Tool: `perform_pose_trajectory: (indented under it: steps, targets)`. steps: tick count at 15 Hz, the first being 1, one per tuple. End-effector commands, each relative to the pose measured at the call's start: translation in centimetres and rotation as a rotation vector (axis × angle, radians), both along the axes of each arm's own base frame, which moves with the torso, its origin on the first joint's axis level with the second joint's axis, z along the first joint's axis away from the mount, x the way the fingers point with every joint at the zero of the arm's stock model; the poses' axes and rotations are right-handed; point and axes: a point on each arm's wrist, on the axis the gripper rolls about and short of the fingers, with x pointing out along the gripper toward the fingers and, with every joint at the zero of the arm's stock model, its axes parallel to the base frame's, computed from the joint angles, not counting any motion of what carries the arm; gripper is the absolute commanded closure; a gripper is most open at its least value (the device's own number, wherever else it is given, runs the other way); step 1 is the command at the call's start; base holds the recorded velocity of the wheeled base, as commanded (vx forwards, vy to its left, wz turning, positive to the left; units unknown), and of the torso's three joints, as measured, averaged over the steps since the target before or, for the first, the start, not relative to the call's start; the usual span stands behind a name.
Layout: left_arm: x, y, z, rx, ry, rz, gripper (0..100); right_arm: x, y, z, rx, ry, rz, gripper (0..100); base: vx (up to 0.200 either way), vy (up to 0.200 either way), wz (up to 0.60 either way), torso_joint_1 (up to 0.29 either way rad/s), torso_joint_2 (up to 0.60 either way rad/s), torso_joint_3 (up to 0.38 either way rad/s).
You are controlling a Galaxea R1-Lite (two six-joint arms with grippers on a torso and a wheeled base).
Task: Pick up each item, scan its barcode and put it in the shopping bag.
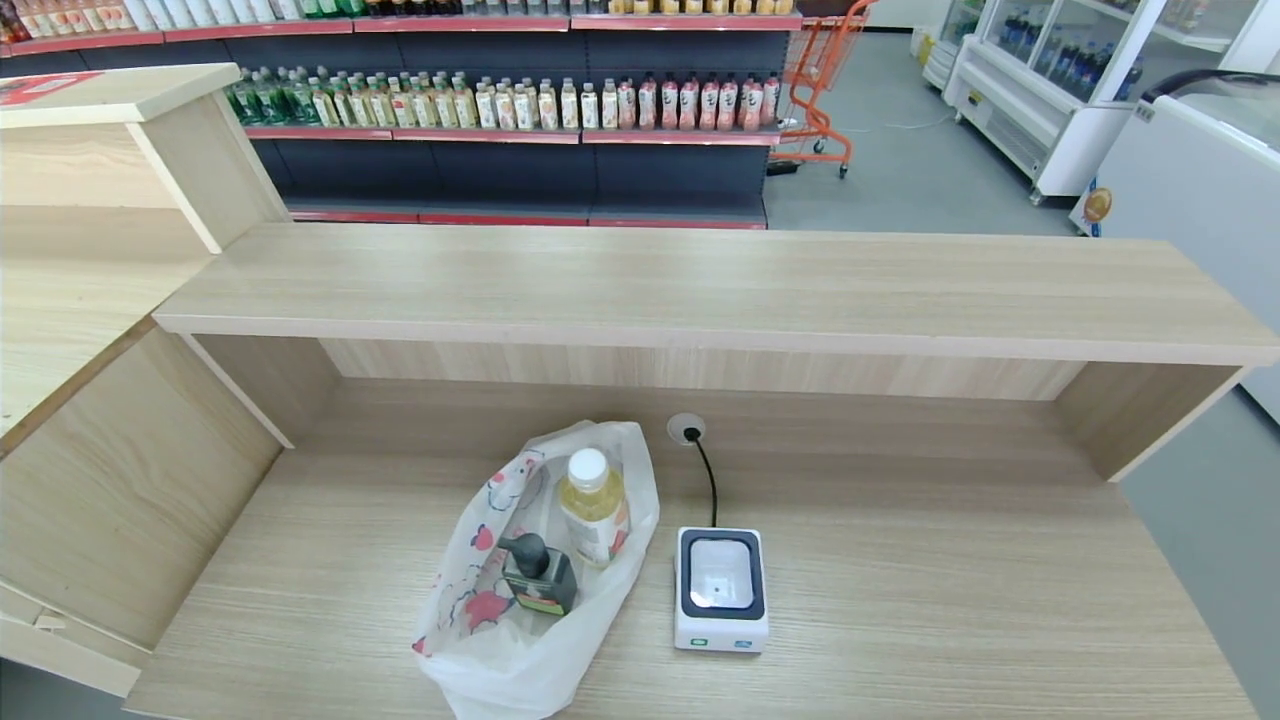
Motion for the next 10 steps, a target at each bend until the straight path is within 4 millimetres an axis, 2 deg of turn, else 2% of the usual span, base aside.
perform_pose_trajectory:
  steps: [1,10]
  targets:
    - [0.01,0.00,0.01,0.000,0.001,0.000,0,0.02,0.00,0.01,0.000,0.003,0.001,100,0.000,0.000,0.00,0.000,0.00,0.000]
    - [0.01,0.00,0.01,0.000,0.001,0.000,0,0.02,0.00,0.01,0.002,0.003,0.001,100,0.000,0.000,0.00,0.000,0.00,0.000]
